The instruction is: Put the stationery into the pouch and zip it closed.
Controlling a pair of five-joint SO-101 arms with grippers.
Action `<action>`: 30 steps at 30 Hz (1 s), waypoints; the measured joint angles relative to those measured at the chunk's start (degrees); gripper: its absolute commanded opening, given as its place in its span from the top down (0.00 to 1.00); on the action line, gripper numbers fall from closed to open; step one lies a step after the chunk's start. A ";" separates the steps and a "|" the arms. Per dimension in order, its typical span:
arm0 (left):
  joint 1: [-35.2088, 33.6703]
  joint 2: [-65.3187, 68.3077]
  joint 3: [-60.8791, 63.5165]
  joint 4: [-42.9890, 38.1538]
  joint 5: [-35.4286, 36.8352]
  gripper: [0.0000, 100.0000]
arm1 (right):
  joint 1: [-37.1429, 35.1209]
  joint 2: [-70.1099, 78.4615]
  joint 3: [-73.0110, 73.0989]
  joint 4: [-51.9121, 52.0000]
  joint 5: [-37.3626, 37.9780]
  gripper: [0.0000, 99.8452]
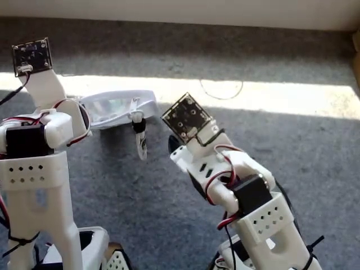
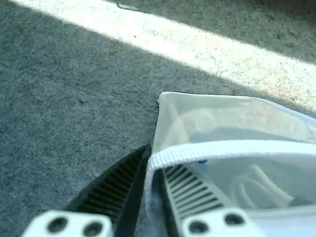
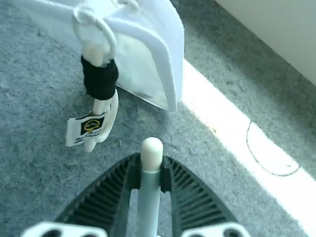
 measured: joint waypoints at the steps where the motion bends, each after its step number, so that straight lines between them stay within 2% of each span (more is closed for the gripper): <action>1: 0.00 0.00 0.00 0.00 0.00 0.97 | -0.44 -0.09 -0.18 0.00 0.00 1.00; 14: 0.00 0.00 0.00 0.00 0.00 0.97 | -7.21 -0.70 -13.10 0.00 0.00 1.00; 21: 0.00 0.00 0.00 0.00 0.00 0.97 | -10.29 -0.79 -15.56 -0.26 0.00 1.00; 30: 0.00 0.00 0.00 0.00 0.00 0.97 | -10.90 -0.79 -15.56 -7.91 0.00 1.00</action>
